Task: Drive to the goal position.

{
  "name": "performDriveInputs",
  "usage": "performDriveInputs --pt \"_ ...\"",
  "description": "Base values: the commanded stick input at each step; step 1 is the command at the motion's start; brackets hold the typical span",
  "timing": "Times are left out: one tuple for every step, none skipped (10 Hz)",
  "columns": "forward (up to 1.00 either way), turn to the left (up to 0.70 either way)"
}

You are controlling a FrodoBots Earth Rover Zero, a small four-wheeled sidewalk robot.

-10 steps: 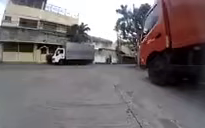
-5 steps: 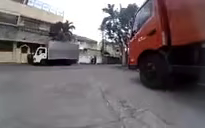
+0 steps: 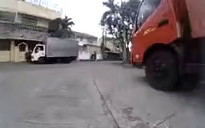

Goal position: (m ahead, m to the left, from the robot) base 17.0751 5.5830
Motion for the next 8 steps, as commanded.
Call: performDriveInputs --pt "1.0 0.0" --pt "1.0 0.0" --pt "1.0 0.0" --pt "1.0 0.0" --pt "1.0 0.0" --pt "1.0 0.0" --pt "1.0 0.0" --pt "1.0 0.0"
